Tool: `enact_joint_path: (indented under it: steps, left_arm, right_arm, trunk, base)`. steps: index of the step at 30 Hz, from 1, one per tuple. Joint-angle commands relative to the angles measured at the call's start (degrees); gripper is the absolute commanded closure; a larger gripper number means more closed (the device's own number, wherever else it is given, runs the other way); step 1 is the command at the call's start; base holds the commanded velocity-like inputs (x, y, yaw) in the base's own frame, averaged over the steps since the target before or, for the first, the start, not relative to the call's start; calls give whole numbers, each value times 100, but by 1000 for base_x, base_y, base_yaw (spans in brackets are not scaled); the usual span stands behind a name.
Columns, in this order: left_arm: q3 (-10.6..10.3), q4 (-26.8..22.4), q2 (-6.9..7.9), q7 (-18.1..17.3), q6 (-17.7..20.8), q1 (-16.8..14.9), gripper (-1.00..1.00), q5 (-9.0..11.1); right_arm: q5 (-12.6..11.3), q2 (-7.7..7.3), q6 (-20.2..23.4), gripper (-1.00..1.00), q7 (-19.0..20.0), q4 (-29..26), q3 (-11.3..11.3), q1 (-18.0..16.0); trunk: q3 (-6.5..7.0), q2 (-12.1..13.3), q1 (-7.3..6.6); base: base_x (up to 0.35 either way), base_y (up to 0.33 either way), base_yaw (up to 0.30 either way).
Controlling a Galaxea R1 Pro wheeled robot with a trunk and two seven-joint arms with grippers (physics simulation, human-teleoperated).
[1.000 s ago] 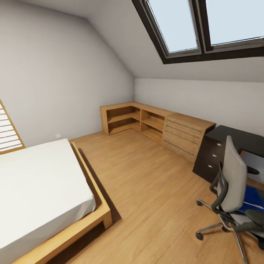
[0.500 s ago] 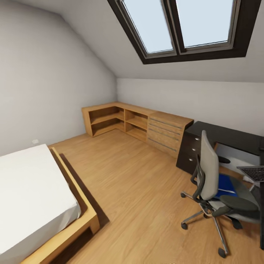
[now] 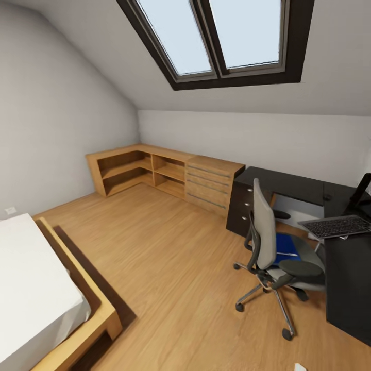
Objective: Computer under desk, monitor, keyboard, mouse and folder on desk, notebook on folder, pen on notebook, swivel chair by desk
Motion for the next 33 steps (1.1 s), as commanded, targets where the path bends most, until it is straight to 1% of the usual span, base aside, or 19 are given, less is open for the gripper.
enact_joint_path:
  steps: [1,7,11,18,33]
  left_arm:
    - [27,-7,-4,-3,-10,1,-100,-9]
    - [27,-6,-4,-3,-16,0,-100,-9]
    - [28,-5,-4,-3,-12,1,-100,-9]
    - [29,-5,-4,-3,-17,1,-100,-9]
    - [29,-7,-4,-3,-17,1,-100,-9]
  right_arm:
    - [32,1,-15,-100,-3,5,-9,-5]
    - [32,1,-11,-100,-2,5,-10,-5]
    - [32,1,-7,-100,-2,5,-10,-5]
    - [32,1,1,-100,0,5,-10,-5]
    - [35,1,3,-100,0,5,-8,-5]
  trunk:
    - [-6,-4,0]
    - [-6,-4,0]
    - [-6,-4,0]
    - [-6,-4,0]
    - [-6,-4,0]
  base:
    - [0,0,-300]
    - [0,0,-300]
    - [56,131,-300]
    - [143,251,-300]
    - [170,297,-300]
